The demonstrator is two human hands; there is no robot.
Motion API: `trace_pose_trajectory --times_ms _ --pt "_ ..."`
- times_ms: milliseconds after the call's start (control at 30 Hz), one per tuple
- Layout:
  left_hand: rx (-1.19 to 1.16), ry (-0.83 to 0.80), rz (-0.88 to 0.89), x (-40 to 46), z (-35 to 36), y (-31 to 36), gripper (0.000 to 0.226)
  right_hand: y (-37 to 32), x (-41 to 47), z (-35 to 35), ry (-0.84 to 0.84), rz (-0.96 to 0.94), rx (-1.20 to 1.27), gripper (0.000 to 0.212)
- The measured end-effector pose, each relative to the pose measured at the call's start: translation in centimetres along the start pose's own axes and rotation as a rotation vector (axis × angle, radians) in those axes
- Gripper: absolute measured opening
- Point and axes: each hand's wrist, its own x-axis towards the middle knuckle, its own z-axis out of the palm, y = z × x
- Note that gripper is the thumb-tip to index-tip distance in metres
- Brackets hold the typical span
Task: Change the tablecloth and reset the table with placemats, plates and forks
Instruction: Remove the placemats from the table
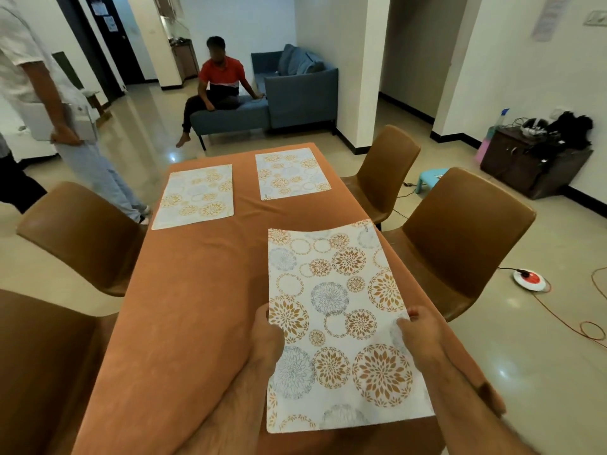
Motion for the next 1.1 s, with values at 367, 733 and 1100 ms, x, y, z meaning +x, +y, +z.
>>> trace_pose_trajectory --times_ms 367,733,1100 --pt "-0.057 0.009 -0.035 -5.1 -12.1 0.2 0.032 -3.4 -12.8 2.7 -0.073 -0.030 0.072 0.010" --pt "-0.100 -0.008 0.066 -11.8 -28.1 0.2 0.027 -4.9 -27.6 8.5 -0.096 -0.025 0.229 0.005" --pt "-0.133 0.037 0.136 -16.7 -37.1 -1.3 0.019 -5.7 -35.1 12.4 -0.154 -0.206 0.216 0.009"
